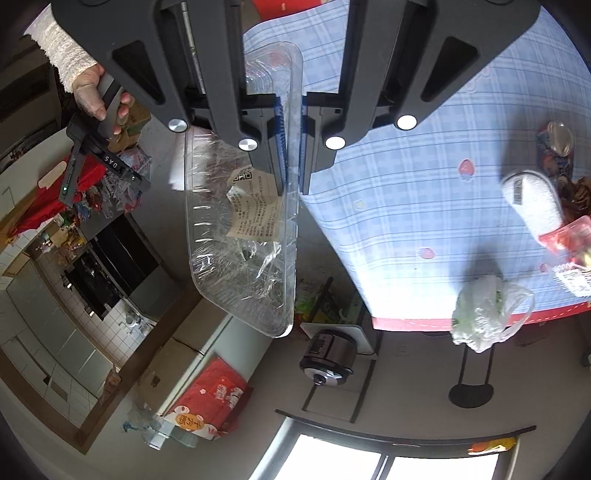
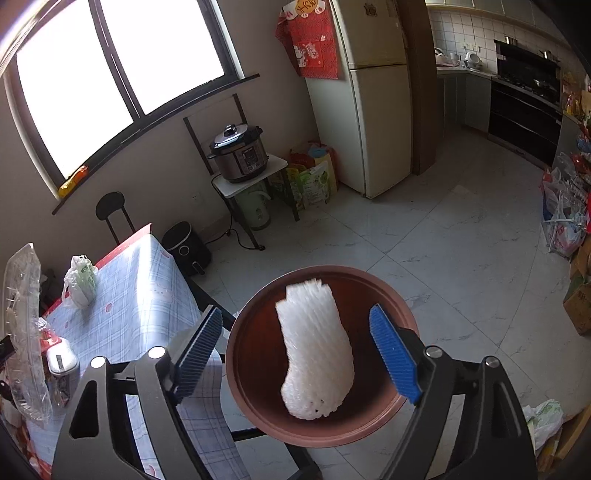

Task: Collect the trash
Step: 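Drop the foam net and plastic tray into the terracotta bin with both tools, then return both tools to the table and approach the blue box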

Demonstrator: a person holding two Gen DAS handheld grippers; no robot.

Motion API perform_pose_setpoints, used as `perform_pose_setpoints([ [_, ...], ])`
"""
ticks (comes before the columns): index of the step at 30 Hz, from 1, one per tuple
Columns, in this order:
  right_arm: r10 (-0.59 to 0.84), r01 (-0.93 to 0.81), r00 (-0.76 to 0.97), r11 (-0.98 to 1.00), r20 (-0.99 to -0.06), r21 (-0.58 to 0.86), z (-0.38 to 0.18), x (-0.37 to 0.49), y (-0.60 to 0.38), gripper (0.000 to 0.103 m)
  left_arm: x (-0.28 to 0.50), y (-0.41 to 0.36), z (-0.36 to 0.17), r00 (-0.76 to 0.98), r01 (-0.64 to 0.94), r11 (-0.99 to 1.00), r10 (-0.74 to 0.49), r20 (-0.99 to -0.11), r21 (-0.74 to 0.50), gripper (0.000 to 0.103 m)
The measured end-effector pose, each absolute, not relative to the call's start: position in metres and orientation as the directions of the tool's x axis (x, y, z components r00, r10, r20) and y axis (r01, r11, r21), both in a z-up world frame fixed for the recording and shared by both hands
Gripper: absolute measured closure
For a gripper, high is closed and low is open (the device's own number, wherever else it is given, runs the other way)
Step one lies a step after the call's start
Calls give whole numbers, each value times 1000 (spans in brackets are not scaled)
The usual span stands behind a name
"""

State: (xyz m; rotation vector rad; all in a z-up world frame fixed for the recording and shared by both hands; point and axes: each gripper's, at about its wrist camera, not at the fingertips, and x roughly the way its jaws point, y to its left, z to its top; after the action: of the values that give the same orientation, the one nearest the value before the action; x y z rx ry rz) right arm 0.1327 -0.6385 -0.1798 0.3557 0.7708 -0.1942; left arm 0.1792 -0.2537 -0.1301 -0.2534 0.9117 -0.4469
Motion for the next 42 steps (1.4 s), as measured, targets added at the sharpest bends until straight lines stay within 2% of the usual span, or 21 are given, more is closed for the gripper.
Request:
perform_pose_setpoints([
  [10, -109, 335, 754, 912, -648, 237, -135, 78, -680, 9, 210, -415, -155, 412, 405, 809, -577, -705, -426, 92],
  [11, -118, 345, 756, 908, -644, 238, -132, 72, -684, 9, 212, -427, -156, 403, 427, 793, -597, -694, -434, 88],
  [12, -127, 356, 756, 903, -642, 241, -130, 67, -689, 9, 213, -438, -157, 398, 446, 782, -609, -686, -436, 60],
  [13, -132, 364, 758, 898, -639, 246, -128, 61, -693, 8, 213, -445, -157, 410, 448, 785, -605, -682, -427, 19],
  [14, -133, 369, 759, 894, -638, 253, -127, 56, -696, 8, 212, -447, -155, 442, 441, 791, -603, -665, -424, 12],
  [16, -139, 374, 760, 892, -635, 252, -124, 50, -699, 8, 211, -442, -150, 477, 446, 785, -615, -628, -430, 11],
  [20, -157, 379, 743, 900, -651, 215, -122, 49, -692, 6, 209, -419, -141, 518, 434, 817, -571, -637, -380, 8],
  [28, -101, 322, 609, 938, -787, 129, -147, 82, -640, 6, 214, -334, -144, 569, 285, 915, -401, -718, -285, 6],
  [42, -79, 256, 510, 965, -856, 63, -176, 100, -559, 6, 178, -222, -136, 616, 130, 970, -240, -750, -204, 6],
])
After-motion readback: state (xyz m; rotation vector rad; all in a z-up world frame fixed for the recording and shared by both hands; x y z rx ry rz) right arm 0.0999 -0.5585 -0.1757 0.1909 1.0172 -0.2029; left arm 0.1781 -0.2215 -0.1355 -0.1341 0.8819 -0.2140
